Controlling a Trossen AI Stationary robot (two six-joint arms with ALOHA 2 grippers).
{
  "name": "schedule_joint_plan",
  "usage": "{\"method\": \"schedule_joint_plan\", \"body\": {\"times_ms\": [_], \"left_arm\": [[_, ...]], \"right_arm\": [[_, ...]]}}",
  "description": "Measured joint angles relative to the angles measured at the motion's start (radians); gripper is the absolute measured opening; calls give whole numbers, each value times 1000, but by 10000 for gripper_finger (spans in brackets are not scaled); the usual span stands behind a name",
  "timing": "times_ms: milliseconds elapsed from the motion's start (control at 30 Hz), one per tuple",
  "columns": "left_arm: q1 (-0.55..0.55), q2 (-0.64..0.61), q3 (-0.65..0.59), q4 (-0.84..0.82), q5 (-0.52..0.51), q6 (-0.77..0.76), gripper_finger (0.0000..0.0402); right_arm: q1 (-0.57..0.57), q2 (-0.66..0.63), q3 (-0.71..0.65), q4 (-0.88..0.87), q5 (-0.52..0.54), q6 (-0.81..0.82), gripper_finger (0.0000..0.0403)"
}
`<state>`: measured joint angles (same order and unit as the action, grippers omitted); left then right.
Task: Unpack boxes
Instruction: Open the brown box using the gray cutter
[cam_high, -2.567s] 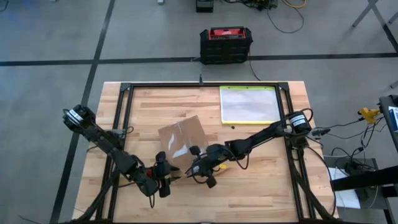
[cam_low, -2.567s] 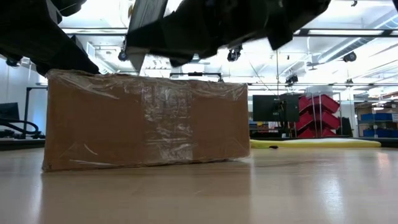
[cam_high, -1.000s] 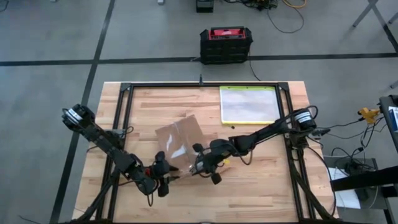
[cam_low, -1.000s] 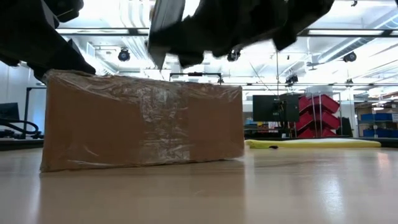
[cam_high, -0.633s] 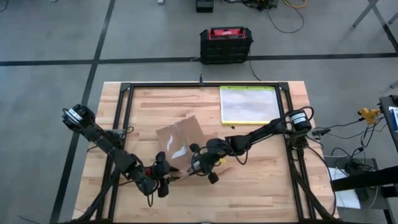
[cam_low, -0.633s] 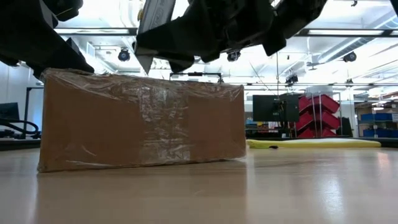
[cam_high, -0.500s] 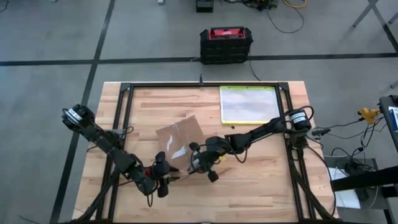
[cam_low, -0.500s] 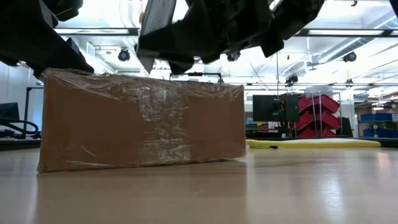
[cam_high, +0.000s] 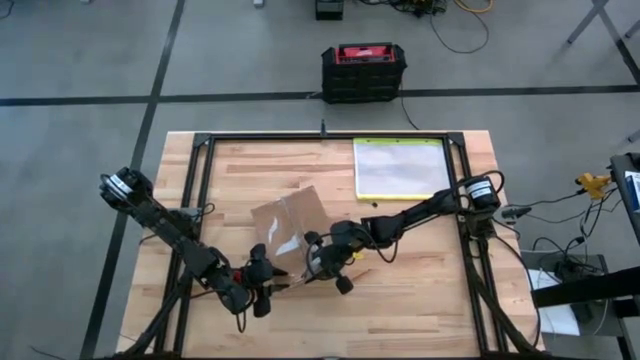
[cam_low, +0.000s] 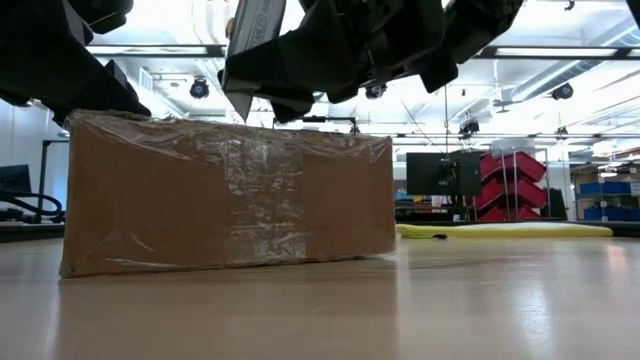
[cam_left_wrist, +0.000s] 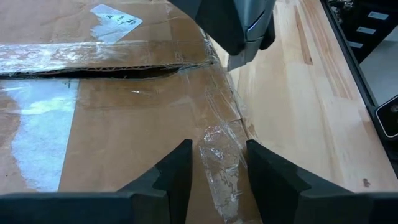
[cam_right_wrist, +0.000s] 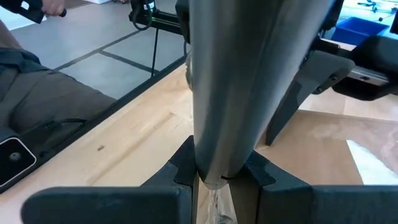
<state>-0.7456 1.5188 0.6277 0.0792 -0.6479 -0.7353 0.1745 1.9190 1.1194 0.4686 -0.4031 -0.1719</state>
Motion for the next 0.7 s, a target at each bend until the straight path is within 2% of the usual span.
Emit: {"method": "schedule_joint_plan", "body": {"times_ms": [700], "left_arm": [[0, 0, 0, 0, 1, -6, 124]], "right_arm": [[-1, 2, 5, -14, 3, -3, 39]]}}
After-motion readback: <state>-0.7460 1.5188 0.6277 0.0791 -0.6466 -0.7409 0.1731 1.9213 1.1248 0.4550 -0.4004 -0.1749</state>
